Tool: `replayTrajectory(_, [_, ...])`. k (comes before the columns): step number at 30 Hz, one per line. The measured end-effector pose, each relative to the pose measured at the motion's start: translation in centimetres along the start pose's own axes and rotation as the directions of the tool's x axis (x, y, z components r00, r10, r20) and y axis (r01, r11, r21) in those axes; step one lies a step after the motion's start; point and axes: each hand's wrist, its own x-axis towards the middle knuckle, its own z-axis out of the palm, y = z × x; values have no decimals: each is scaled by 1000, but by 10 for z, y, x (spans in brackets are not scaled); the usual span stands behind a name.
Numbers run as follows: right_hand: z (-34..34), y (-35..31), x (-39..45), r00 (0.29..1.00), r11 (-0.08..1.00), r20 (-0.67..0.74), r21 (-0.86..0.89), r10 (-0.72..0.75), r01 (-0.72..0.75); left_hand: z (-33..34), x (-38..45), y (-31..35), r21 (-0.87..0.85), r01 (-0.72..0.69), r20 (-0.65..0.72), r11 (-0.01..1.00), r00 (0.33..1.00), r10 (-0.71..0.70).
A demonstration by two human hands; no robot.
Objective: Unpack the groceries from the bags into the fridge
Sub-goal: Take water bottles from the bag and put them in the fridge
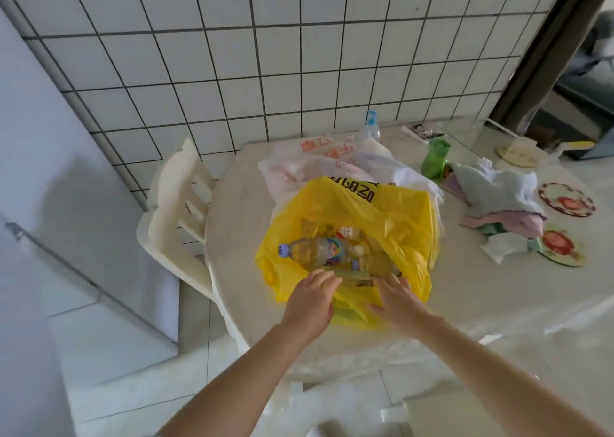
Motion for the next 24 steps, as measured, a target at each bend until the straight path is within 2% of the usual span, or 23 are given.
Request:
replayTrajectory(4, [18, 14, 17, 994, 994, 103, -112, 27, -15, 15, 20, -20, 253, 16, 136, 967, 989, -52])
replayTrajectory(7, [25, 19, 23, 995, 982, 99, -183, -29, 47, 28, 25, -34, 367, 11, 216, 930, 972, -96])
replayTrajectory(9, [27, 21, 26, 993, 974, 43, -191, -114, 120, 33, 23, -42, 337, 31, 184, 941, 978, -99])
replayTrajectory(11, [26, 20, 21, 977, 968, -27, -140, -214, 208, 36, 22, -49, 287, 19, 96, 958, 994, -48])
replayTrajectory(14, [33, 23, 9, 915, 924, -134, -94, -380, 370, 36, 14, -57, 280, -8, 22, 960, 1000, 2])
replayTrajectory(16, [45, 30, 0, 898, 902, -86, -57, -432, 429, 36, 3, -59, 282, -38, -15, 959, 999, 44])
replayTrajectory(18, [51, 35, -7, 897, 898, -41, -19, -439, 439, 40, -7, -65, 254, -24, -24, 967, 999, 31])
replayTrajectory(21, [49, 40, -12, 926, 928, 66, -6, -371, 372, 46, -16, -76, 191, 93, 27, 977, 995, -100])
replayTrajectory(24, [48, 45, -9, 952, 964, 152, 65, -264, 257, 44, -12, -76, 161, 177, 161, 971, 966, -203])
